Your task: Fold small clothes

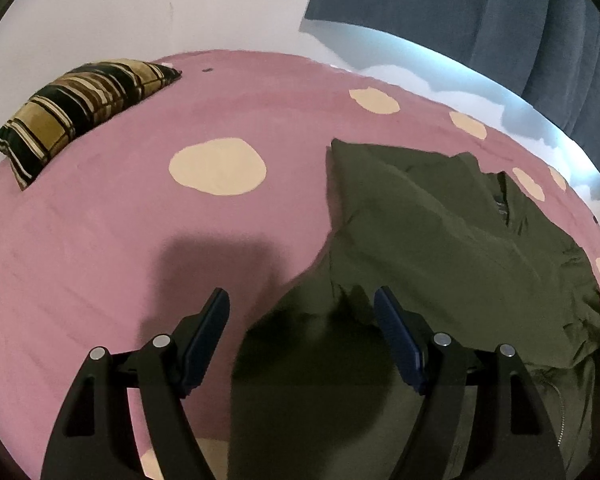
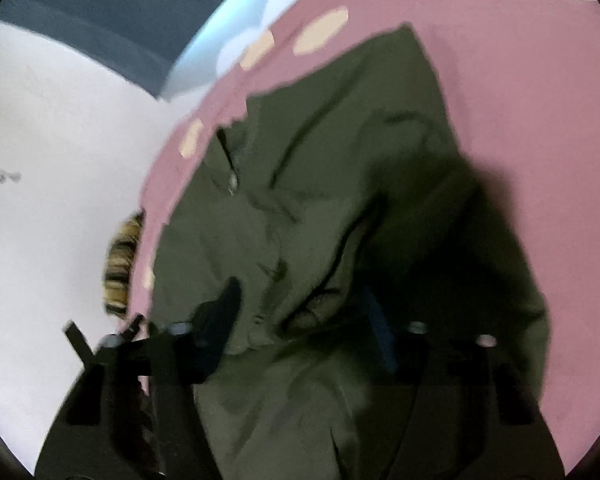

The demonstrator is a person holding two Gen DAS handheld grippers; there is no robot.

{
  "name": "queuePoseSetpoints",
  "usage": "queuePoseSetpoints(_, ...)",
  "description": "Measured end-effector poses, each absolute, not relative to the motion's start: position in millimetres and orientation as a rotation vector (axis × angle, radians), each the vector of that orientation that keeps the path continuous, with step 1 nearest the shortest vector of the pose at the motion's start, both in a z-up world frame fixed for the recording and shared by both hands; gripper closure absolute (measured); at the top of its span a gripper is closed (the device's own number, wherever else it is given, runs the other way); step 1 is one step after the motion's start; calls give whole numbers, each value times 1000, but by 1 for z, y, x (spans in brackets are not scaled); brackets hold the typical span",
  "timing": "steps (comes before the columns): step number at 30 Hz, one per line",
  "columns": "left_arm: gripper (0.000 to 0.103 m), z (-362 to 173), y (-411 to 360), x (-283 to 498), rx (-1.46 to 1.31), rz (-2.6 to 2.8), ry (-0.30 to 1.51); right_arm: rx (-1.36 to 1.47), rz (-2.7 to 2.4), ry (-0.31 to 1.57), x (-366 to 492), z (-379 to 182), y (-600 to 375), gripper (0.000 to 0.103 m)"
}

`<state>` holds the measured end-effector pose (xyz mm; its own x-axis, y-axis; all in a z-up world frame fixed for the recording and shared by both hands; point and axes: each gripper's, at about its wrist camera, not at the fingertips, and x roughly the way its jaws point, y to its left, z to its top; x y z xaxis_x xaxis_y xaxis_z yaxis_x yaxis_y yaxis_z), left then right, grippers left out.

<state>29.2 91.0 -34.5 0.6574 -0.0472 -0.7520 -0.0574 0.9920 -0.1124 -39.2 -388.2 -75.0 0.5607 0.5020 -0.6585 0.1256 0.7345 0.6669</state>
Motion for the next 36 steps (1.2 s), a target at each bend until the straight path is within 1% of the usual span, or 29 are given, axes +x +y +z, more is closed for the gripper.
queuePoseSetpoints(1, 29, -36, 90, 31, -130, 10, 863, 706, 220, 977, -37, -75, -385, 70)
queuePoseSetpoints(2, 29, -38, 91, 32, -130, 12, 870, 675, 207, 972, -36, -73, -382, 74)
queuePoseSetpoints(3, 29, -39, 91, 33, -134, 11, 875, 656, 205, 956, -37, -69, -381, 84)
queuePoseSetpoints(4, 29, -40, 91, 34, -137, 12, 878, 643, 207, 932, -39, -64, -381, 87)
queuePoseSetpoints(7, 29, -42, 91, 36, -137, 18, 886, 583, 207, 836, -42, -45, -379, 88)
queuePoseSetpoints(10, 29, -46, 93, 38, -141, 31, 906, 493, 167, 806, -44, -44, -380, 89)
queuePoseSetpoints(15, 29, -55, 97, 42, -156, 47, 947, 540, 142, 923, -26, -86, -391, 89)
queuePoseSetpoints(18, 29, -56, 95, 43, -142, 51, 952, 606, 174, 929, -23, -94, -400, 89)
queuePoseSetpoints(23, 29, -48, 97, 38, -152, 16, 934, 629, 195, 908, -38, -81, -407, 82)
queuePoseSetpoints(24, 29, -44, 99, 34, -155, -5, 927, 631, 201, 898, -44, -77, -409, 78)
queuePoseSetpoints(25, 29, -41, 101, 30, -155, -20, 921, 626, 206, 886, -53, -72, -411, 72)
queuePoseSetpoints(26, 29, -36, 105, 23, -159, -42, 910, 623, 206, 879, -61, -69, -413, 69)
queuePoseSetpoints(27, 28, -33, 107, 19, -164, -57, 905, 623, 205, 874, -71, -67, -417, 65)
queuePoseSetpoints(28, 25, -30, 111, 13, -172, -78, 903, 624, 204, 872, -82, -64, -422, 62)
queuePoseSetpoints(29, 24, -28, 114, 9, -180, -95, 904, 624, 203, 871, -93, -63, -425, 61)
queuePoseSetpoints(31, 24, -25, 123, -6, -199, -150, 918, 626, 198, 878, -117, -63, -432, 55)
queuePoseSetpoints(36, 24, -25, 144, -52, -198, -237, 937, 683, 213, 908, -173, -74, -450, 50)
